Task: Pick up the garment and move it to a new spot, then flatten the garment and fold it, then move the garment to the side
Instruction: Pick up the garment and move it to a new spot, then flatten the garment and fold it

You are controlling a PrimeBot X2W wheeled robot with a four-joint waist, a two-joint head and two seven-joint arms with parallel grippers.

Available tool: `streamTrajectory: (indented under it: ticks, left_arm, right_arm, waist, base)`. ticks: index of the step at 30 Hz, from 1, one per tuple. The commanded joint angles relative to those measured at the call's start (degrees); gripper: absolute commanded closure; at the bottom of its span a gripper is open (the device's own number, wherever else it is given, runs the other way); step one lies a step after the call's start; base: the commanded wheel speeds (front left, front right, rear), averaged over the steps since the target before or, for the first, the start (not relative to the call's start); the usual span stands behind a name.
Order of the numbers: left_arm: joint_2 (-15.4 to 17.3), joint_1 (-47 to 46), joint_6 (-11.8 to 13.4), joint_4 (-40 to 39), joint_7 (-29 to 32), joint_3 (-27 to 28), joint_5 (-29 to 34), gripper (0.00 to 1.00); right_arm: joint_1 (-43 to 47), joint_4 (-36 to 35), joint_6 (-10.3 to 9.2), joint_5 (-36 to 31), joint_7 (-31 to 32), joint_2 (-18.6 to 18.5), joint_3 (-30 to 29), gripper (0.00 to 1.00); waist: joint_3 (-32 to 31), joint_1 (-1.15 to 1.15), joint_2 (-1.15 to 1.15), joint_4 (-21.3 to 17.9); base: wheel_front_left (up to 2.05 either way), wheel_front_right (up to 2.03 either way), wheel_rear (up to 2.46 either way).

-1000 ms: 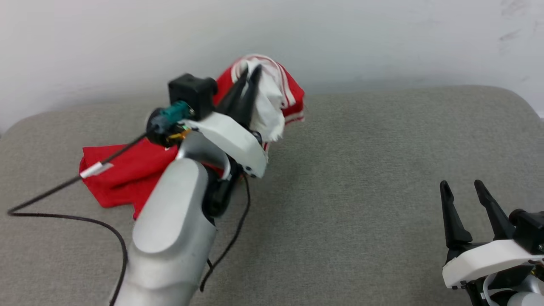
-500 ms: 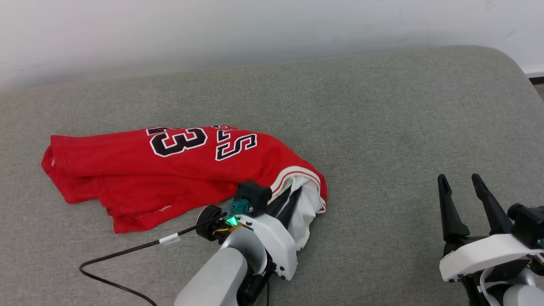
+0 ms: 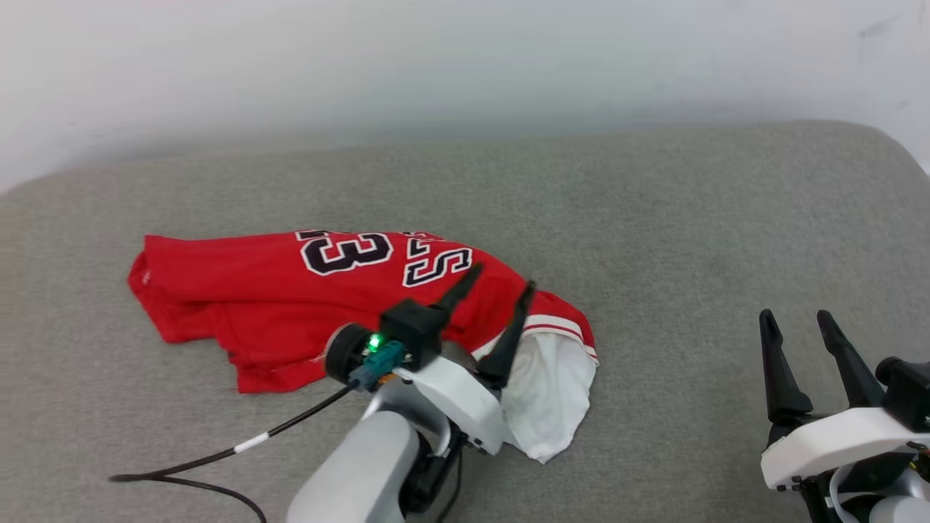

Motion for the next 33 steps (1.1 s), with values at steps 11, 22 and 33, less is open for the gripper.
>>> streamTrajectory:
  ticks: [11,22,33]
  left_arm:
    - [5.9,6.1,8.2,-5.0,-2.4,8.6,0.0,0.0]
    - [12.0,14.7,11.4,-7.6,-0.6,12.3,-1.4,0.0]
    - [12.5,16.5,12.4,-10.1,0.7,11.8,-1.9,0.0]
  right_arm:
    - [3.5,-1.5,-0.02,-0.1,1.9,0.1,-0.3,0.0]
    - [5.8,-3.2,-0.02,-0.5,4.0,0.1,0.5,0.0]
    - [6.4,-3.8,-0.02,0.9,5.3,0.1,0.4,0.0]
  waist:
    - [-4.1,0.0,0.0,4.0]
    - [-6.3,0.0,0.0,3.7]
    - [-6.4,0.0,0.0,3.6]
  base:
    - [0.0,0.0,0.0]
    - [0.0,0.0,0.0]
    - [0.0,0.0,0.0]
